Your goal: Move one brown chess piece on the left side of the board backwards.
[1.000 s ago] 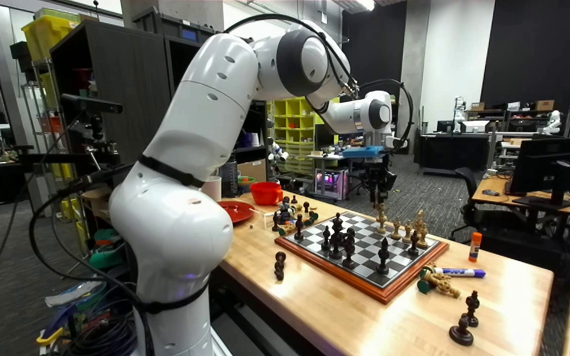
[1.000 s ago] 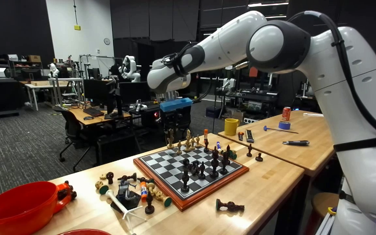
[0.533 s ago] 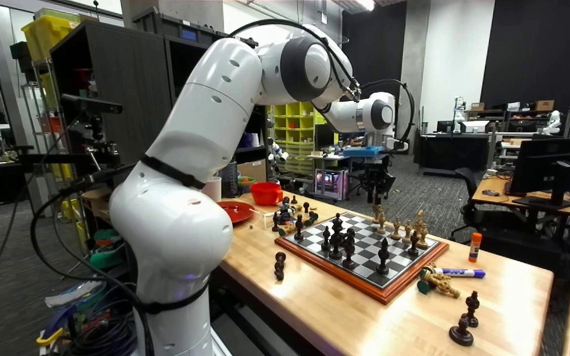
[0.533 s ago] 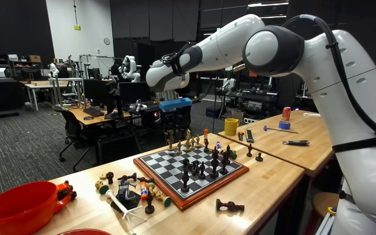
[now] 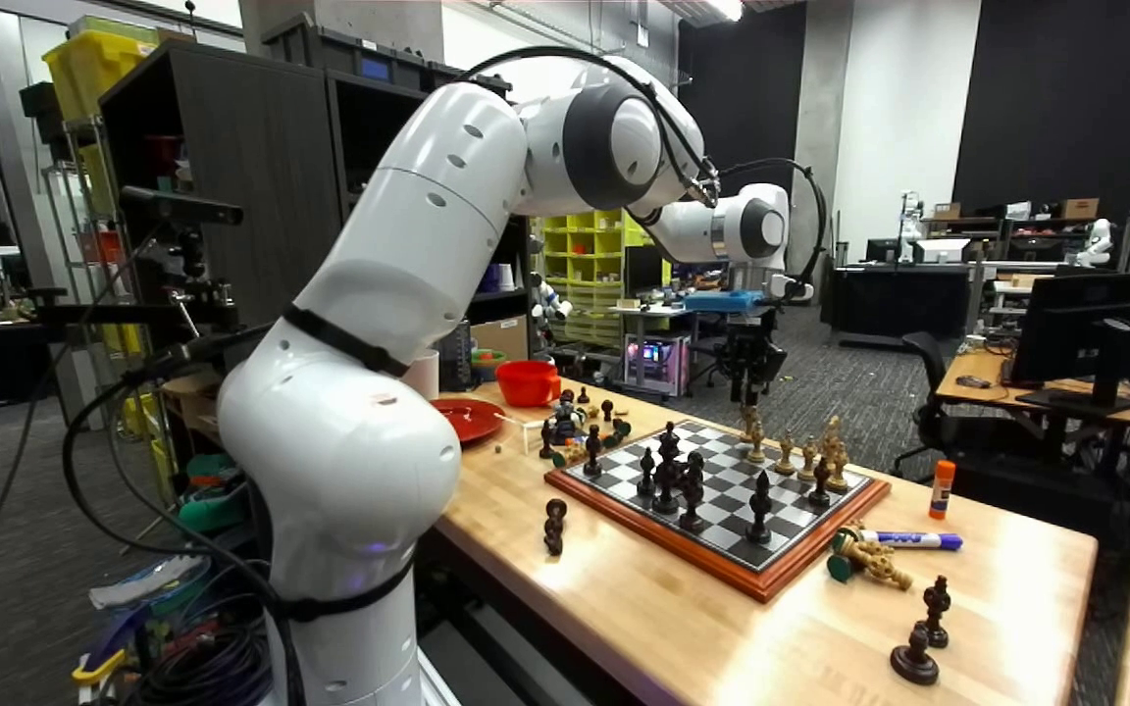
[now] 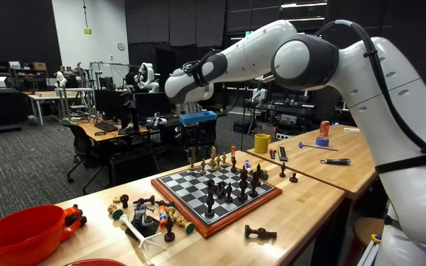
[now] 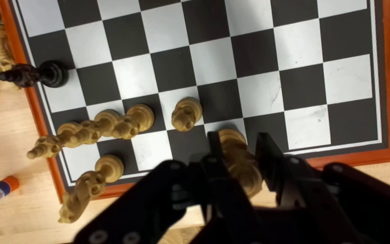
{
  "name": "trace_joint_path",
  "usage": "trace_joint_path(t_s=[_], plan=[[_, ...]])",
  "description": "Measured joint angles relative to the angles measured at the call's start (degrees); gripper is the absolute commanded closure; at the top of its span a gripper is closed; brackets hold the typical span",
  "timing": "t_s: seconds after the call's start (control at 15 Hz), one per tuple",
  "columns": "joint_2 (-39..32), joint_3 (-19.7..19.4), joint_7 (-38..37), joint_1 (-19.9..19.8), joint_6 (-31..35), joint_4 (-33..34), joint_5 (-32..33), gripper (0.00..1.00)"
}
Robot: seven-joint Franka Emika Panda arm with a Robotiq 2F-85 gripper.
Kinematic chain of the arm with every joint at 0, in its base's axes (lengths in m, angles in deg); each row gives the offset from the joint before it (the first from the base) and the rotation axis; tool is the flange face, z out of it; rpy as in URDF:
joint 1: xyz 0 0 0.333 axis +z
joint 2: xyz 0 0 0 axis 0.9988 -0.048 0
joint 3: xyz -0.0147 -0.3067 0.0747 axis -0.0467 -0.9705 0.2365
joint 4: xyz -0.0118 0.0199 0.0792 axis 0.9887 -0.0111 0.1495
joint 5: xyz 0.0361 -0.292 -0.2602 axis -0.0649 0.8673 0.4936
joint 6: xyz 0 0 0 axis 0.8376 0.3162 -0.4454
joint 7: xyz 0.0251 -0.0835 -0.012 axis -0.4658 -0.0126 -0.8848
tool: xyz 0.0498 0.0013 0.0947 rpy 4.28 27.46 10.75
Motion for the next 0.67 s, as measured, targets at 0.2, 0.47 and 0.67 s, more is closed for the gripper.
trace_joint_path(t_s=[0.2, 0.47, 0.67], plan=[[-0.8, 0.0, 0.0, -0.3, -0.2, 0.7, -0.4, 0.92], [-1.4, 0.0, 0.0, -0.6, -0.2, 1.0, -1.2, 0.40], [-1.5, 0.0, 0.2, -0.7, -0.2, 1.1, -1.3, 0.21]])
